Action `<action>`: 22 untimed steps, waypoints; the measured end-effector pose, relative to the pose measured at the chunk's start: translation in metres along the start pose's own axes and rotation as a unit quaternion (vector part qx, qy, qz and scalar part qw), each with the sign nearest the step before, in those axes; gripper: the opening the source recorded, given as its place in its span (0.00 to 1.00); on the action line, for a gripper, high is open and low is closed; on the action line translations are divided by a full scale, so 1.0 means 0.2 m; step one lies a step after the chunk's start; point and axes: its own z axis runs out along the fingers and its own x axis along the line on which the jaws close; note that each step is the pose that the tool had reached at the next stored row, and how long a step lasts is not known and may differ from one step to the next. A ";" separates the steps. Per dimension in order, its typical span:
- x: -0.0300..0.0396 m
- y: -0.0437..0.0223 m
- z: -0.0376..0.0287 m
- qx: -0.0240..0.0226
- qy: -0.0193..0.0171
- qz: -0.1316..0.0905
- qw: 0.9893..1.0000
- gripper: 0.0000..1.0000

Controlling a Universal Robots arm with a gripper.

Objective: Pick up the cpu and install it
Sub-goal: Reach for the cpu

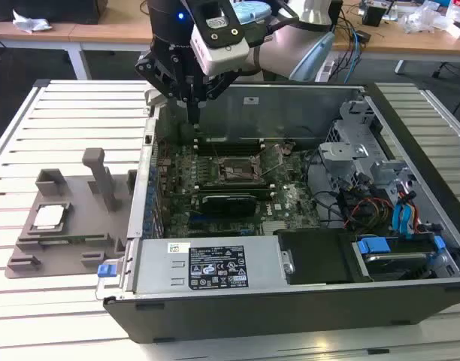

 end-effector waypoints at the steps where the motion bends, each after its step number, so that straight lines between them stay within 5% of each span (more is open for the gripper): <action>1: 0.038 -0.003 -0.001 0.000 0.000 0.000 1.000 0.11; 2: 0.078 -0.006 -0.002 0.000 0.000 0.000 1.000 0.11; 10: 0.137 -0.010 -0.004 0.000 0.000 0.000 1.000 0.11; 22: 0.323 -0.024 -0.009 0.000 0.000 0.000 1.000 0.11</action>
